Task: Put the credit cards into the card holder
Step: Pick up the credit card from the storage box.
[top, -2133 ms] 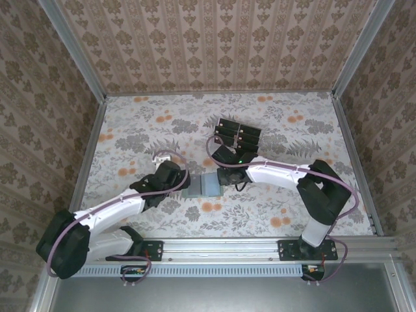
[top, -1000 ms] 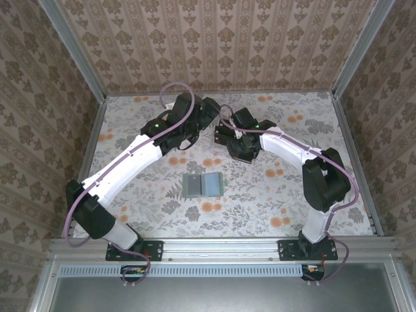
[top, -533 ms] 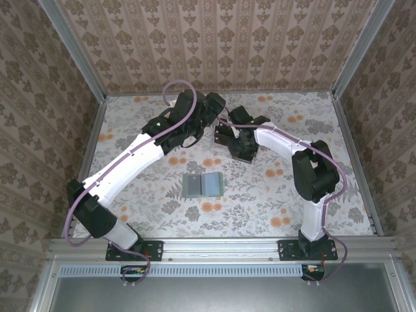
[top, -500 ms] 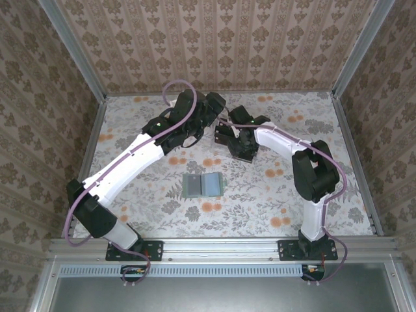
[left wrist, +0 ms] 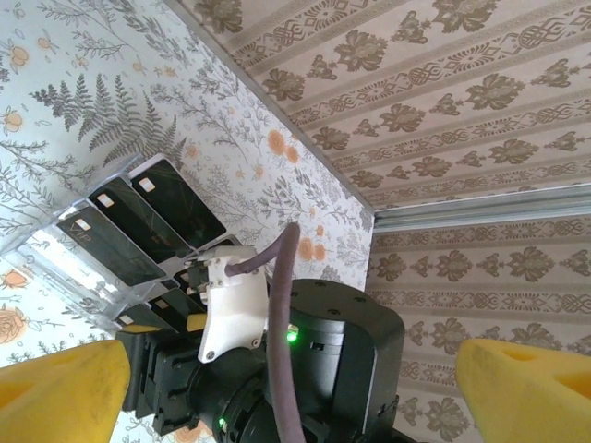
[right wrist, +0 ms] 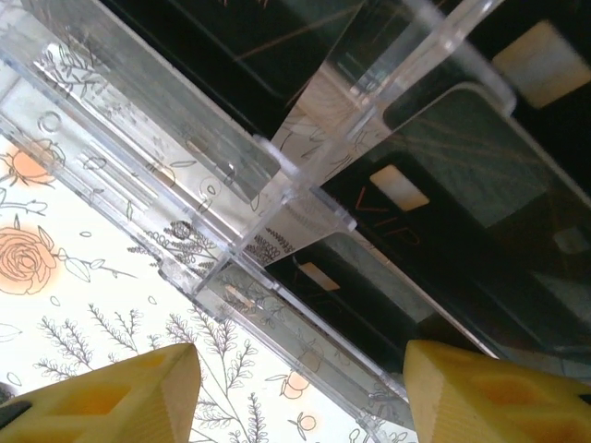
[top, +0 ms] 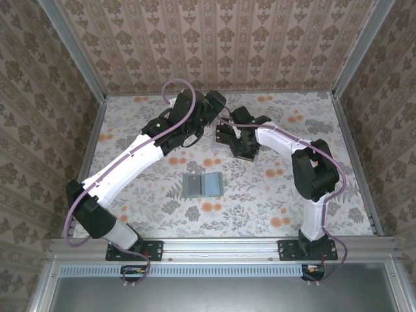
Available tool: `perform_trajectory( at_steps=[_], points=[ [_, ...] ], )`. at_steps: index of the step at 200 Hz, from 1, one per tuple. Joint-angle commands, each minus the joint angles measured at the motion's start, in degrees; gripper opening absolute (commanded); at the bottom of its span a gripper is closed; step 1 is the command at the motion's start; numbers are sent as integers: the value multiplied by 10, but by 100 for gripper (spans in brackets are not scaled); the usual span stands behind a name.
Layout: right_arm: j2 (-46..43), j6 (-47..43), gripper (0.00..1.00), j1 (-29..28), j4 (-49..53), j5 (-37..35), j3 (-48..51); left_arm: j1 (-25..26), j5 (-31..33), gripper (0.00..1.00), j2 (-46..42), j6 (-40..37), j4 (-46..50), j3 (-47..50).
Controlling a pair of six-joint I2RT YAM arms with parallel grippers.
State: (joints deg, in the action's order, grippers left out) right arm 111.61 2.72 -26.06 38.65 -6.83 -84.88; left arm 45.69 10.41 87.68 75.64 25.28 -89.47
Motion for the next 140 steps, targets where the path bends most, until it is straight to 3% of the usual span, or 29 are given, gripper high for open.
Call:
perform_trajectory(
  at_steps=[1,140],
  points=[
    [1,-9,62,4,20,10,18,-6,4,100,-16,-27,-5,24],
    [-3,-26,52,-36,26,13,42,-140,-103,100,-99,-82,-72,277]
  ],
)
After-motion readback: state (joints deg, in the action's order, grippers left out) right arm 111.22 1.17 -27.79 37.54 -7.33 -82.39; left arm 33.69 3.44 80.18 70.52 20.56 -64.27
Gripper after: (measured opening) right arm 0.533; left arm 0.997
